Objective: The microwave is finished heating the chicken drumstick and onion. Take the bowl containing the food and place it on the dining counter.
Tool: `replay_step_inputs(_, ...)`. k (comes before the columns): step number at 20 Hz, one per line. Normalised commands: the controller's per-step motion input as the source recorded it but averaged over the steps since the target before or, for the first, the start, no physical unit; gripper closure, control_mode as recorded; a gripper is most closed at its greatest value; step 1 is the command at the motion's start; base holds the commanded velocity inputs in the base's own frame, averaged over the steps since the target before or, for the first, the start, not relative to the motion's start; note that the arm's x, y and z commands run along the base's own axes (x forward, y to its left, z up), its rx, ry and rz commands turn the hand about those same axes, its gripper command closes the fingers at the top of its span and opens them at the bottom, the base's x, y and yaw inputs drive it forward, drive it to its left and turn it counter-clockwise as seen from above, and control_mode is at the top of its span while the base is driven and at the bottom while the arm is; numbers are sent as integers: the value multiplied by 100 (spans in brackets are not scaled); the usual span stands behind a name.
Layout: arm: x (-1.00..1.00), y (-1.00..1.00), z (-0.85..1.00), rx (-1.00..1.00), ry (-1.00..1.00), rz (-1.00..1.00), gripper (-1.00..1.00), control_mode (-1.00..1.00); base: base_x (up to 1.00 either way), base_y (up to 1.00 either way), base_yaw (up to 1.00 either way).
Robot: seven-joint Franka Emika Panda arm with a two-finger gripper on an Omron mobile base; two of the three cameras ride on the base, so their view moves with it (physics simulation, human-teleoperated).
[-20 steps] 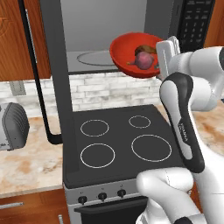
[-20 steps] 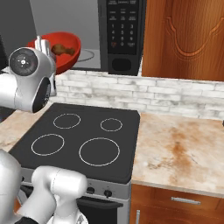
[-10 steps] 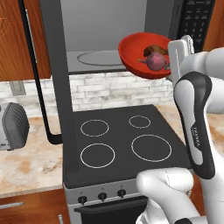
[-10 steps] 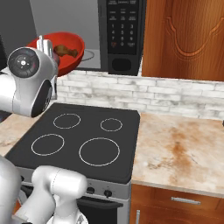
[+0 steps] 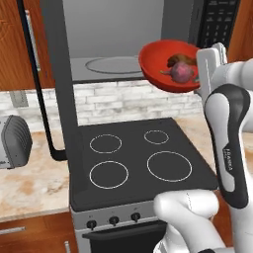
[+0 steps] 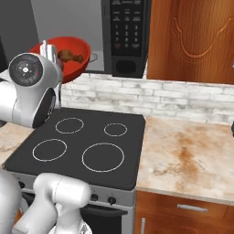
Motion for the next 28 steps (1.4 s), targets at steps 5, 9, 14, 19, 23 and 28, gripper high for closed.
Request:
replay_step_inputs(5, 0, 0, 0, 0, 0, 0, 100, 100, -100, -81, 21)
replay_step_inputs(9, 0, 0, 0, 0, 0, 0, 100, 100, -100, -50, 61)
replay_step_inputs(14, 0, 0, 0, 0, 0, 0, 100, 100, -85, -28, 87)
replay_step_inputs(19, 0, 0, 0, 0, 0, 0, 100, 100, -67, -22, 96)
replay_step_inputs(23, 0, 0, 0, 0, 0, 0, 100, 100, -46, -9, 100)
replay_step_inputs(28, 0, 0, 0, 0, 0, 0, 100, 100, -16, 3, 100)
